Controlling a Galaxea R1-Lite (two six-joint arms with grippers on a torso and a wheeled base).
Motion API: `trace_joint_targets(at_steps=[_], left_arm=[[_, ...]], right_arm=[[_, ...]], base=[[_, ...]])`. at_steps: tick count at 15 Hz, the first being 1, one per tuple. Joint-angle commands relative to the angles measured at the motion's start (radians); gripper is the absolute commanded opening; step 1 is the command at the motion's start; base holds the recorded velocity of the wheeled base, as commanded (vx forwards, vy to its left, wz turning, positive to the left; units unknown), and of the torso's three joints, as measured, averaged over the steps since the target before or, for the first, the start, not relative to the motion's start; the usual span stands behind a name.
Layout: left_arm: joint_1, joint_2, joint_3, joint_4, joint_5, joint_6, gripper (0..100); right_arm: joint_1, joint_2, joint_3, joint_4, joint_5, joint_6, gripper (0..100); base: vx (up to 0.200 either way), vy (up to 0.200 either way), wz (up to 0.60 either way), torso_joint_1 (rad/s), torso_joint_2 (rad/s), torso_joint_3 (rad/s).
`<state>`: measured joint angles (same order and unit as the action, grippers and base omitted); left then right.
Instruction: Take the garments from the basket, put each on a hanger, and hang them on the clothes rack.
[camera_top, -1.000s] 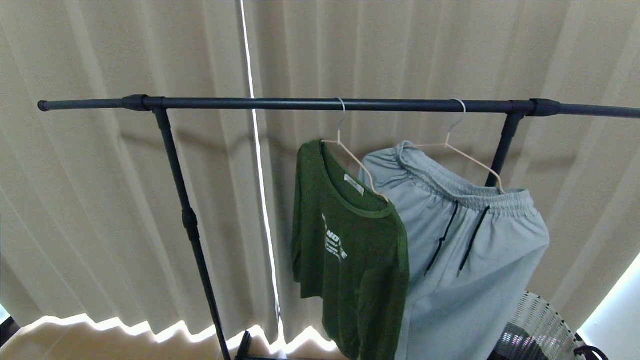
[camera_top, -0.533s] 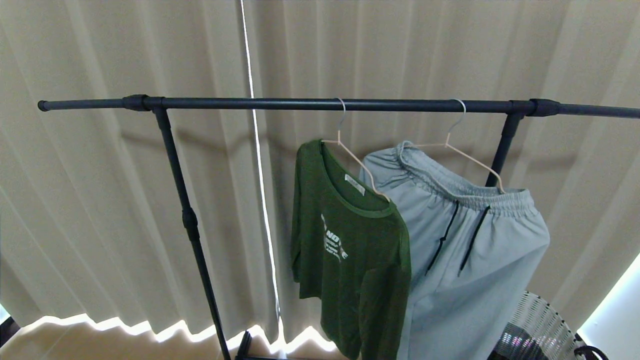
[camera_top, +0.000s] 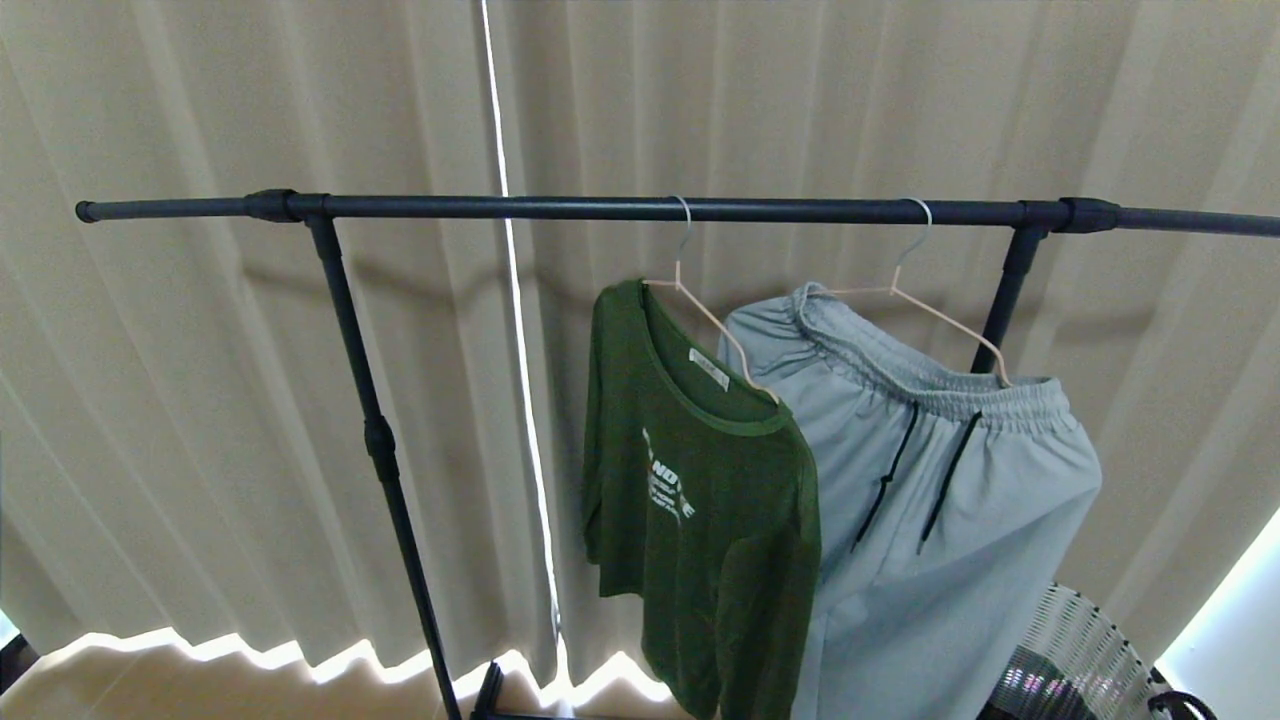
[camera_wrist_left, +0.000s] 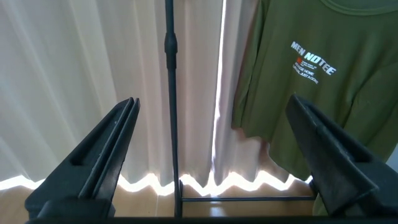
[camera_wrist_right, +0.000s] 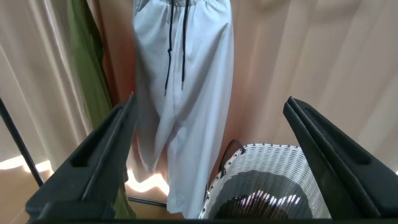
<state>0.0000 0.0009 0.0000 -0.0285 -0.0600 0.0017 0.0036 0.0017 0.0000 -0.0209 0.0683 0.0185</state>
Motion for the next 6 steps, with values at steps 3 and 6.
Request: trace_joint_targets(at_steps=[3, 6], left_arm=[[0.0, -0.001, 0.0, -0.001, 0.0, 0.0, 100], [0.0, -0.001, 0.0, -0.001, 0.0, 0.0, 100]], right_arm=[[-0.001, -0.002, 0.0, -0.001, 0.001, 0.0, 100], [0.001, -0.002, 0.0, 0.001, -0.004, -0.002, 100]], base=[[0.0, 0.0, 0.0, 0.0, 0.0, 0.0], [0.0, 0.0, 0.0, 0.0, 0.0, 0.0]])
